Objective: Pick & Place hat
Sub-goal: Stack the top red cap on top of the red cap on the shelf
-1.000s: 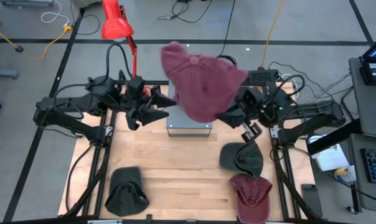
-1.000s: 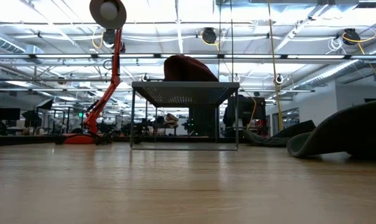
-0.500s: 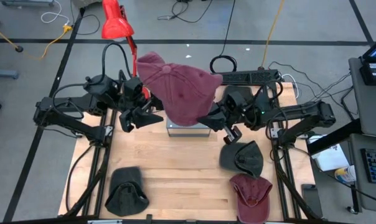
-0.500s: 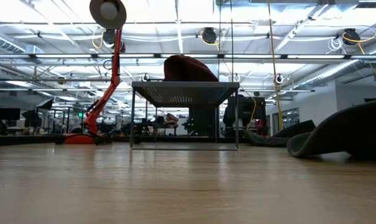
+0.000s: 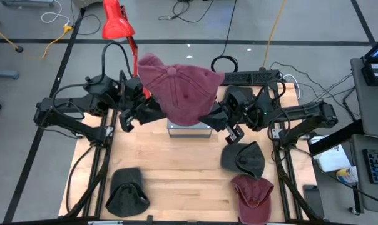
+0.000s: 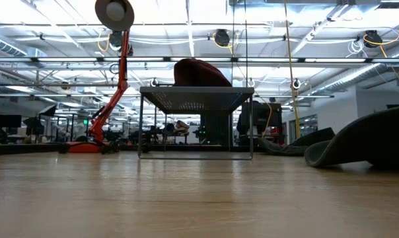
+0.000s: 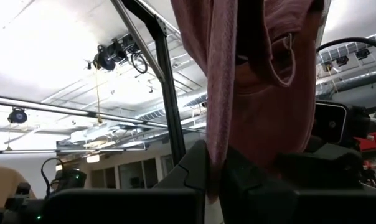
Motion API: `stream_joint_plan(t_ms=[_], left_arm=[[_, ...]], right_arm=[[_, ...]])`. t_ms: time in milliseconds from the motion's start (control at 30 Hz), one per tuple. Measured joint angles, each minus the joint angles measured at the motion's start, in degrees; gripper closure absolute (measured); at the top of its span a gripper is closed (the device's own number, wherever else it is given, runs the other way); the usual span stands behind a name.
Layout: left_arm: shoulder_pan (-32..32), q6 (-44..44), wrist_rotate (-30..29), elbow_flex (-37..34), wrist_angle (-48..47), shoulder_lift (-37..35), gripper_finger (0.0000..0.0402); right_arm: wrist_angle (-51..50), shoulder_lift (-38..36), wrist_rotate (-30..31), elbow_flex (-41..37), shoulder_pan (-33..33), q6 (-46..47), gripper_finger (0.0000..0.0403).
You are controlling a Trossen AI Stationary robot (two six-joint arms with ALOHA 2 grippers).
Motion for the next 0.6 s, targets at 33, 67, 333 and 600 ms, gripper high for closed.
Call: stream_joint_plan(t_ms=[33,67,333,600], left_arm=[[0.00,-0.07,0.00,0.00,0.01,0.00,0.0290],[-0.02,-0.09,0.00,0.00,0.01,0.00,0.0301],[-0.09,0.39,2.01,0.00,0.60,-0.09,0.0382],[-0.07,1.21,2.92,0.00,1.49,-0.40,0.0385]], right_arm=[[-0.01,0.00,0.02,0.00,-0.01,0.07,0.0391],[-0.02,0.00,-0.01,0.00,-0.02,0.08,0.0391],[-0.64,-0.02,-0.06,0.00,-0.04,0.14,0.0388],[-4.34,-0.36,0.36,-0.02,-0.14,3.51,0.0321]])
